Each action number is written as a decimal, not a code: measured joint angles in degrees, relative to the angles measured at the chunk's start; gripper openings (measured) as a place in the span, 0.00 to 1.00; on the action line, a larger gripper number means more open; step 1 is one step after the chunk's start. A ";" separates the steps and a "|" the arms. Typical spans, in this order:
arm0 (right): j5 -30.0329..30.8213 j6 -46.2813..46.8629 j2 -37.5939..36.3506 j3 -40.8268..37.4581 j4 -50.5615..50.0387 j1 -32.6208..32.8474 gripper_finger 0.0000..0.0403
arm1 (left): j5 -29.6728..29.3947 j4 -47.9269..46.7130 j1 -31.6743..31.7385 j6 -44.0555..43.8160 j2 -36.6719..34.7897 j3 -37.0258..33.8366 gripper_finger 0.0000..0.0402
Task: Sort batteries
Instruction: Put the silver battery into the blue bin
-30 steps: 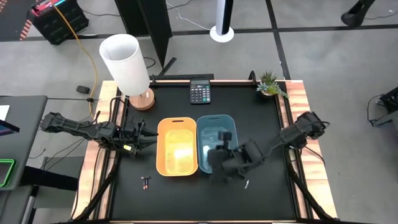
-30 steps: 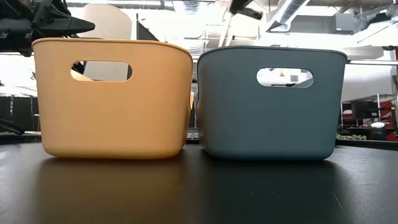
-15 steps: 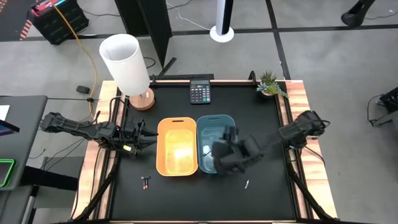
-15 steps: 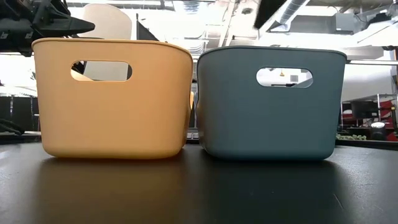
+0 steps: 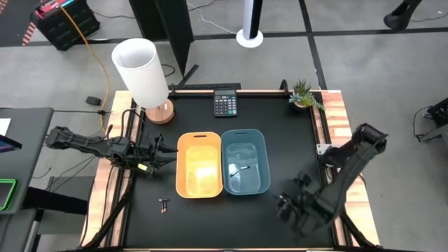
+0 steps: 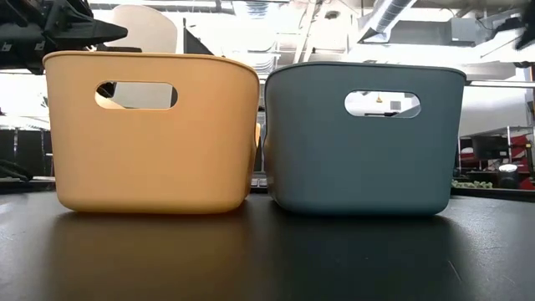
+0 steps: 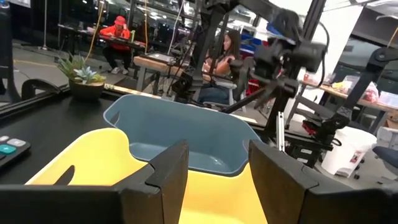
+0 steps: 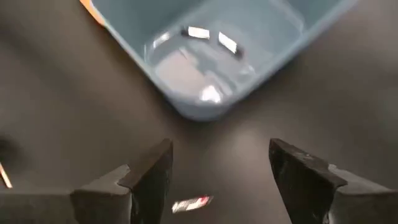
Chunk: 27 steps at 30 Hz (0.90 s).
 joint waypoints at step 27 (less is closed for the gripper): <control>-19.32 32.08 18.15 -1.68 11.00 -1.80 0.68 | -0.20 0.11 0.04 2.30 -0.01 0.00 0.41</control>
